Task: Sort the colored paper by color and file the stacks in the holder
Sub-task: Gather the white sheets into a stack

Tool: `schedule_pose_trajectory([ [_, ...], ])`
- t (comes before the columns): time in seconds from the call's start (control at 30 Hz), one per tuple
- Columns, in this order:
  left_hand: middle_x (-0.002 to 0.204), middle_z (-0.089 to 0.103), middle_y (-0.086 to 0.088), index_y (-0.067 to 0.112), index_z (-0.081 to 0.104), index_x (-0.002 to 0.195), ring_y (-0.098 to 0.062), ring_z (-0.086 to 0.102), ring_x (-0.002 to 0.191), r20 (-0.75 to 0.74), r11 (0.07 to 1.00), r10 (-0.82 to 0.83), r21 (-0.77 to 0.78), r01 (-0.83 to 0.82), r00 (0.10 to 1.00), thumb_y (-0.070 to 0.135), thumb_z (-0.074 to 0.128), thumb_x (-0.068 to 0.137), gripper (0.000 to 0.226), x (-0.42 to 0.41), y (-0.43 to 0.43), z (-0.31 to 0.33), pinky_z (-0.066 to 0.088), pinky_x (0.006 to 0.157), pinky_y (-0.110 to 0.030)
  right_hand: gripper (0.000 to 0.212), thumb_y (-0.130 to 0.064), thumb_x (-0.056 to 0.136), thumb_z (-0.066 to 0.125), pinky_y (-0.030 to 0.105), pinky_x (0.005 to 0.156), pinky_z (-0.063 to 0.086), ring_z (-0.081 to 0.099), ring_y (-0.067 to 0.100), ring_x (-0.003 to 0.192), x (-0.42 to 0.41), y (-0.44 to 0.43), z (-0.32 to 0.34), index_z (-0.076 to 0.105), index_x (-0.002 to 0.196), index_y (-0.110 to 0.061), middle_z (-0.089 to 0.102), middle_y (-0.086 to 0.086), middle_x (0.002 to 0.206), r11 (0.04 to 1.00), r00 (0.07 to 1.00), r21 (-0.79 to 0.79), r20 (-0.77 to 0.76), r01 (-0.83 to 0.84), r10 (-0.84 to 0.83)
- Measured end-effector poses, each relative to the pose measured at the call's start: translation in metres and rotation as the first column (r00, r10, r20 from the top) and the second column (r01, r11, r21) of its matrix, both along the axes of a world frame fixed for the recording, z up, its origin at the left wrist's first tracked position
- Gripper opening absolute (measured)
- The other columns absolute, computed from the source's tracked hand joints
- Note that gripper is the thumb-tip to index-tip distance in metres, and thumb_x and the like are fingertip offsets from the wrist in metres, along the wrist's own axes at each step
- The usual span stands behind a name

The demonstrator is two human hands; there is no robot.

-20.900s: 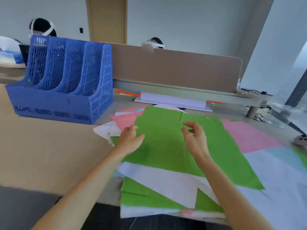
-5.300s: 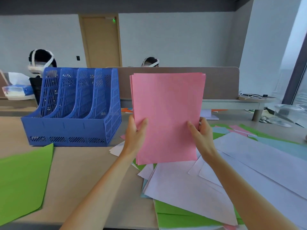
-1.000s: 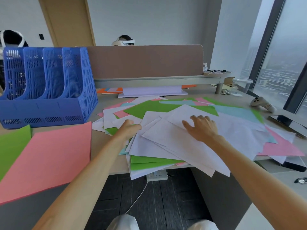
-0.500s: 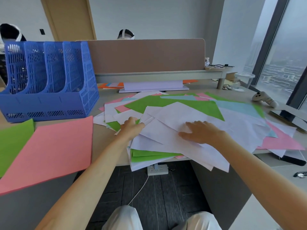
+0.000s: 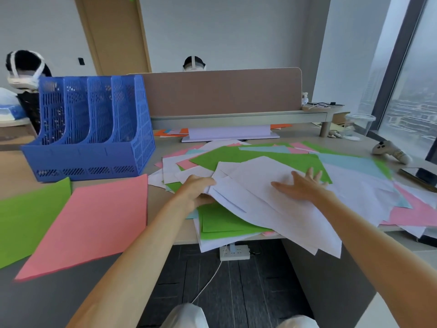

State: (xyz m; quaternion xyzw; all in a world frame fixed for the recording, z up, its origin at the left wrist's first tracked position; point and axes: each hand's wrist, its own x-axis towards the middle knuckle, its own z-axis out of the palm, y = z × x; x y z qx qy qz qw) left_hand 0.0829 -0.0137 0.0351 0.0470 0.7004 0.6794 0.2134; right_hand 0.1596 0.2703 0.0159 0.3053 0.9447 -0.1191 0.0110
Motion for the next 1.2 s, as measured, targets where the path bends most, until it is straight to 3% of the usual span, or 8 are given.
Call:
schedule_pose_trajectory([
  [0.07, 0.092, 0.066, -0.017, -0.008, 0.056, 0.114, -0.024, 0.065, 0.078, 0.038, 0.993, -0.1, -0.063, 0.102, 0.994, -0.001, 0.06, 0.087, 0.028, 0.0, 0.001, 0.0, 0.058, 0.056, -0.029, 0.112, -0.096, 0.064, 0.029, 0.062, 0.113, 0.005, -0.005, 0.043, 0.146, 0.005, 0.006, -0.007, 0.012, 0.153, -0.03, -0.004, 0.018, 0.16, 0.998, 0.997, -0.01, 0.048, 0.059, -0.059],
  [0.2, 0.115, 0.066, -0.018, -0.002, 0.051, 0.122, -0.03, 0.066, 0.101, 0.077, 0.956, -0.247, -0.144, 0.256, 0.966, -0.01, 0.072, 0.075, 0.053, -0.001, 0.007, -0.003, 0.059, 0.075, -0.037, 0.109, -0.097, 0.063, 0.026, 0.046, 0.105, 0.03, 0.032, 0.035, 0.136, 0.01, 0.005, -0.003, 0.03, 0.146, -0.027, 0.036, 0.015, 0.149, 0.988, 0.999, 0.15, 0.046, 0.022, -0.03],
  [0.33, 0.113, 0.068, -0.016, -0.001, 0.056, 0.122, -0.029, 0.068, 0.1, 0.039, 0.939, -0.304, -0.156, 0.306, 0.952, -0.01, 0.077, 0.069, 0.058, -0.002, 0.013, -0.013, 0.058, 0.082, -0.038, 0.099, -0.093, 0.065, 0.038, 0.046, 0.098, 0.034, 0.038, 0.033, 0.132, 0.005, 0.003, 0.007, 0.037, 0.14, -0.028, 0.047, 0.01, 0.14, 0.99, 1.0, 0.143, 0.022, -0.01, 0.007],
  [0.53, 0.099, 0.072, -0.012, 0.002, 0.067, 0.106, -0.02, 0.071, 0.078, -0.104, 0.981, -0.136, -0.149, 0.12, 0.985, 0.014, 0.078, 0.078, 0.033, -0.006, 0.02, -0.021, 0.058, 0.073, -0.028, 0.093, -0.08, 0.063, 0.062, 0.046, 0.101, 0.029, 0.032, 0.034, 0.133, 0.005, 0.006, 0.01, 0.045, 0.129, -0.017, 0.047, 0.012, 0.133, 0.999, 0.999, 0.016, -0.026, 0.029, -0.028],
  [0.67, 0.089, 0.067, -0.012, 0.004, 0.065, 0.097, -0.019, 0.063, 0.066, -0.227, 0.969, 0.002, -0.24, -0.058, 0.974, 0.029, 0.062, 0.092, 0.026, -0.01, 0.023, -0.017, 0.047, 0.058, -0.022, 0.106, -0.075, 0.021, 0.076, 0.038, 0.094, 0.05, 0.063, 0.023, 0.104, -0.01, 0.027, -0.003, 0.062, 0.107, -0.014, 0.068, 0.001, 0.107, 0.965, 0.988, -0.263, -0.144, 0.007, -0.046],
  [0.83, 0.112, 0.066, 0.002, 0.014, 0.061, 0.117, -0.017, 0.061, 0.103, -0.224, 0.94, -0.201, -0.318, 0.123, 0.954, 0.04, 0.068, 0.086, 0.041, -0.009, 0.024, -0.019, 0.048, 0.086, -0.029, 0.071, -0.014, 0.073, 0.082, 0.026, 0.071, 0.046, 0.056, 0.022, 0.089, -0.003, 0.016, 0.013, 0.047, 0.134, -0.006, 0.057, 0.007, 0.102, 0.884, 0.943, -0.465, -0.31, -0.041, -0.119],
  [1.03, 0.118, 0.066, -0.006, 0.012, 0.057, 0.125, -0.024, 0.063, 0.105, -0.169, 0.956, -0.175, -0.266, 0.126, 0.97, 0.038, 0.066, 0.087, 0.047, -0.012, 0.02, -0.024, 0.051, 0.091, -0.034, 0.005, 0.005, 0.078, 0.067, 0.031, 0.061, 0.046, 0.054, 0.022, 0.059, 0.004, 0.038, 0.009, 0.064, 0.078, 0.001, 0.061, 0.016, 0.074, 0.774, 0.766, -0.631, -0.525, -0.056, -0.372],
  [1.2, 0.128, 0.058, -0.002, 0.008, 0.05, 0.131, -0.022, 0.056, 0.117, -0.124, 0.952, -0.203, -0.256, 0.167, 0.971, 0.041, 0.06, 0.092, 0.053, 0.0, 0.028, -0.016, 0.044, 0.103, -0.038, 0.022, 0.01, 0.08, 0.059, 0.034, 0.066, 0.042, 0.054, 0.022, 0.066, -0.001, 0.017, -0.003, 0.06, 0.072, -0.011, 0.061, 0.015, 0.08, 0.728, 0.756, -0.674, -0.54, -0.125, -0.37],
])
